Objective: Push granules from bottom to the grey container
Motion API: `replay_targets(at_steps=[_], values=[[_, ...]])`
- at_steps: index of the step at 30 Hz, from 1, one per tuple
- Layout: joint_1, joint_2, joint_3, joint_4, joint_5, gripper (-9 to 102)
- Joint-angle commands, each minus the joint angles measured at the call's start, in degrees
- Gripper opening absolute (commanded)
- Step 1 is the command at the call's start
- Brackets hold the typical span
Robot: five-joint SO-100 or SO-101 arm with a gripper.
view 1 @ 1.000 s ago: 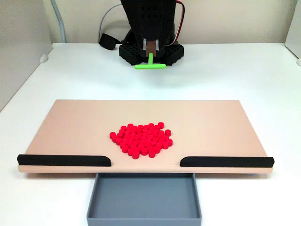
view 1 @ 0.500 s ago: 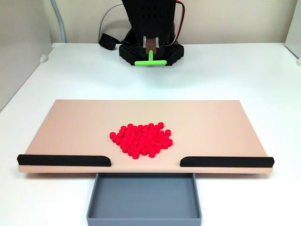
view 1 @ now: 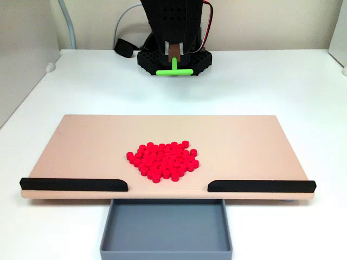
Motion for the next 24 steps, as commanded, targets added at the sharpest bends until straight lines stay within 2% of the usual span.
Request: replay_targets(at_steps=[1, 24], values=[[0.0, -0.3, -0.4, -1.6, 0.2, 0], [0.5, -4.3, 10.7, -19.9, -0.6, 0]])
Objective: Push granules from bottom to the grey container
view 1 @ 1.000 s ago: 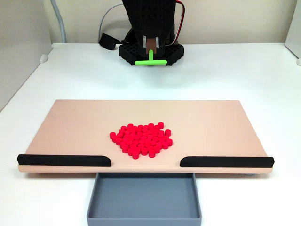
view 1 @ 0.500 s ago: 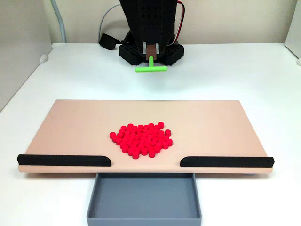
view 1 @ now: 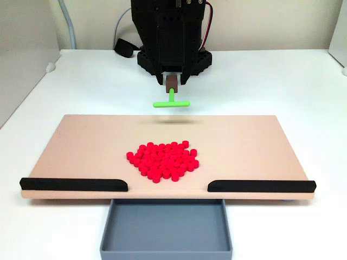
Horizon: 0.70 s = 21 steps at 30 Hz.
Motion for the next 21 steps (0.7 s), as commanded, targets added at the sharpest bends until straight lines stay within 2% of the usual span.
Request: replay_targets(at_steps=[1, 7, 21], values=[[-0.3, -1.2, 0.2, -2.7, -0.3, 0], [-0.9, -5.4, 0.5, -7.6, 0.8, 0], [-2.2, -10.3, 0.4, -11.6, 1.9, 0]])
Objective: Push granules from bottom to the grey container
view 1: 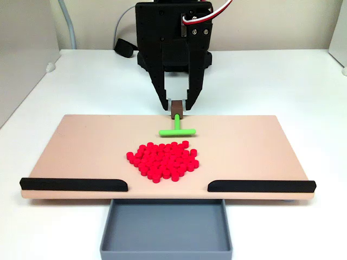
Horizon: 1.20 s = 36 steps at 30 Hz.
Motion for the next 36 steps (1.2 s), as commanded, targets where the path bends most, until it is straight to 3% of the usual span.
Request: replay_targets(at_steps=[1, 9, 36], values=[[-0.1, 0.0, -0.1, -0.4, 0.2, 0], [0.4, -4.0, 0.0, -5.2, 0.0, 0], [1.3, -11.1, -5.1, -5.3, -0.4, 0]])
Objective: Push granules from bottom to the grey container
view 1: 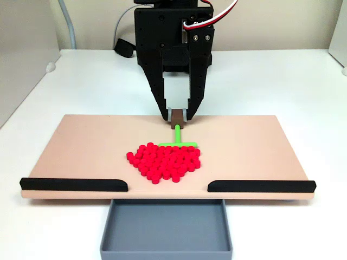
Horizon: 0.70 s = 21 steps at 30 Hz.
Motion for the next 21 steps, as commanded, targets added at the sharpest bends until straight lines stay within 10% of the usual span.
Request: replay_targets(at_steps=[1, 21], values=[[0.3, -2.4, -0.8, -0.1, -0.3, 0], [-0.1, -7.7, -6.8, 0.0, 0.9, 0]])
